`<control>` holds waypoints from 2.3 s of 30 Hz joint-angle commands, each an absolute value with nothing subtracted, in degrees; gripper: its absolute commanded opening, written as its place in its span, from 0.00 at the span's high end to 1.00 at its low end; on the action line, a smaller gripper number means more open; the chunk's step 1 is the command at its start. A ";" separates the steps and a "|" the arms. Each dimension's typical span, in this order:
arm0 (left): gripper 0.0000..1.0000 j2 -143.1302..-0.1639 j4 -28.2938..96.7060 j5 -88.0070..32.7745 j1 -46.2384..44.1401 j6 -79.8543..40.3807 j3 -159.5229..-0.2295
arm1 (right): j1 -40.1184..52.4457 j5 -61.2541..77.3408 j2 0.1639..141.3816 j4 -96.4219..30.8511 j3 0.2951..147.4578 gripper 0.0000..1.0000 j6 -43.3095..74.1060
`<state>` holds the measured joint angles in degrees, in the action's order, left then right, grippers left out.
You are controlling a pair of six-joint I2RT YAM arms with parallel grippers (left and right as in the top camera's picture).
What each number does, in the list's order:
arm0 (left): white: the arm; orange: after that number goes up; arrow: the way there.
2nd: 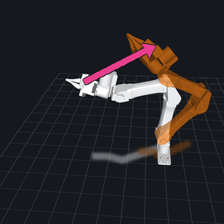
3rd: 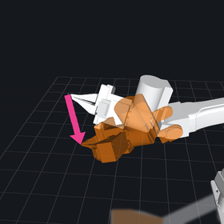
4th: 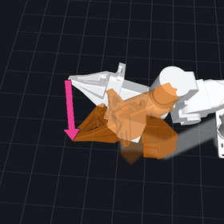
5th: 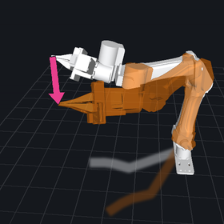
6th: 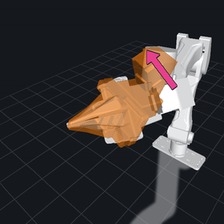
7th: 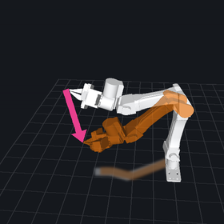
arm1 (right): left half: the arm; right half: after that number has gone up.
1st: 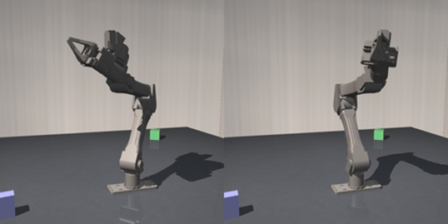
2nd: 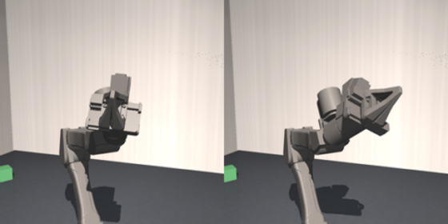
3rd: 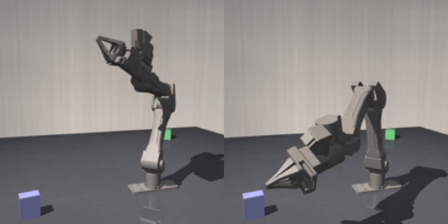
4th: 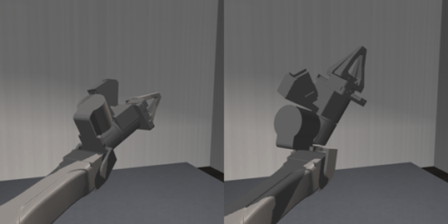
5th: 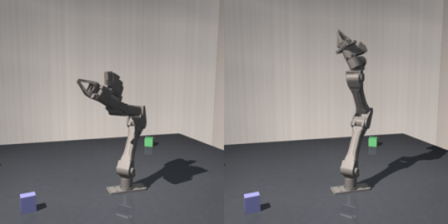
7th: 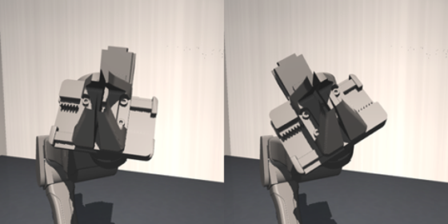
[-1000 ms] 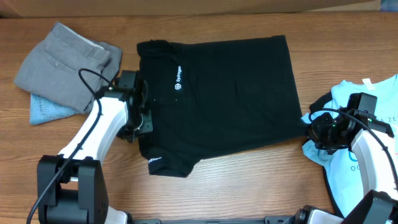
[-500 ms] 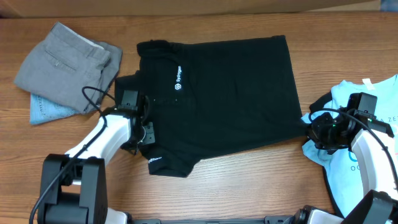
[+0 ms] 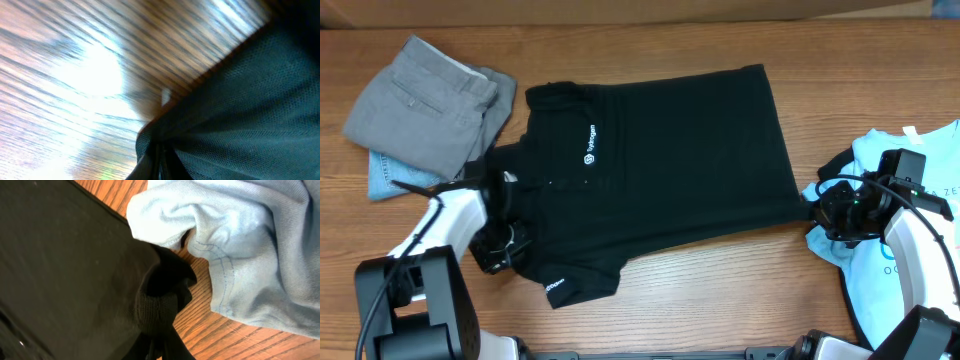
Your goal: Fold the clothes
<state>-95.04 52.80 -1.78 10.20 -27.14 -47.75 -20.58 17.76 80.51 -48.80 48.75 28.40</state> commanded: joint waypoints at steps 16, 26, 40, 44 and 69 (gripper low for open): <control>0.76 -94.87 62.85 -13.19 4.58 -7.22 -63.57 | -20.64 16.56 79.50 -49.39 50.00 0.94 27.81; 0.67 -93.71 69.82 -13.91 -7.40 -15.84 -62.22 | -20.64 16.58 79.50 -49.76 50.00 0.94 27.81; 0.70 -92.55 71.40 -18.06 -7.73 -18.44 -50.83 | -20.64 16.53 79.50 -49.23 50.00 0.42 27.86; 0.71 -89.71 70.91 -17.50 -7.92 -18.87 -47.88 | -20.67 16.56 79.50 -48.73 50.00 0.42 27.88; 0.96 -84.62 56.47 -23.00 -7.92 -29.54 -31.97 | -20.64 16.56 79.50 -48.51 50.00 0.43 28.05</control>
<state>-84.77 55.05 -21.10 -7.53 -29.80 -32.77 -20.58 16.99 80.51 -48.82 48.75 28.05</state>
